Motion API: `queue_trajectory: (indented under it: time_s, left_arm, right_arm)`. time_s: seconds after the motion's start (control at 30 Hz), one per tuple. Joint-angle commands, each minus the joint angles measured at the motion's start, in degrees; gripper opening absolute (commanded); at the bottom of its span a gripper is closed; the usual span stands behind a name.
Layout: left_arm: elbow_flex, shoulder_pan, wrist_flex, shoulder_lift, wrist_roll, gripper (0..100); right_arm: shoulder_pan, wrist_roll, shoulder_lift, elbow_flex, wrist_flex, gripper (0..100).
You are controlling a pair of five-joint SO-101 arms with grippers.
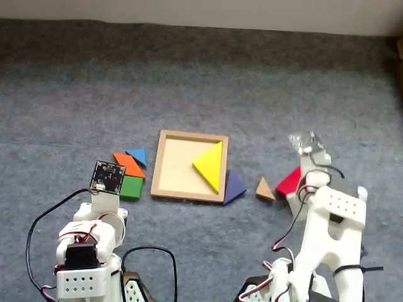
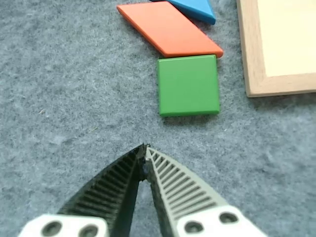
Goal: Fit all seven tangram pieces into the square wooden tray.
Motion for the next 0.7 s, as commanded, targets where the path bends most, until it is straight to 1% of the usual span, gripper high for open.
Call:
queue_trajectory:
  time_s: [0.0,0.13,0.2,0.4,0.47,0.6,0.67]
  left_arm:
    - [1.1,-0.1,0.4,-1.2,-0.4,1]
    - [1.1,-0.1,0.4,-1.2,-0.4,1]
    - [1.1,-0.1,0.4,-1.2,-0.4,1]
    - [1.1,-0.1,0.4,-1.2,-0.4,1]
    - [1.1,-0.1,0.4,-1.2,-0.4,1]
    - [1.1,-0.1,0.4,-1.2,-0.4,1]
    - [1.1,-0.1,0.4,-1.2,-0.4,1]
  right_arm:
    - [-6.2,-4.8,-0.6,-9.4,0.8,9.8]
    - [-12.4,-6.8,-0.2,-13.4,0.8,9.8]
    - [-14.1,-7.3,0.0,-14.2,0.7,9.8]
    - [-14.5,-7.6,0.0,-14.0,0.7,11.0]
    - [-14.5,-8.4,0.2,-13.5,1.1,16.2]
    - [-14.5,-15.4,3.6,-11.8,1.1,29.6]
    - [-14.5,-17.8,7.6,-11.8,1.2,31.8]
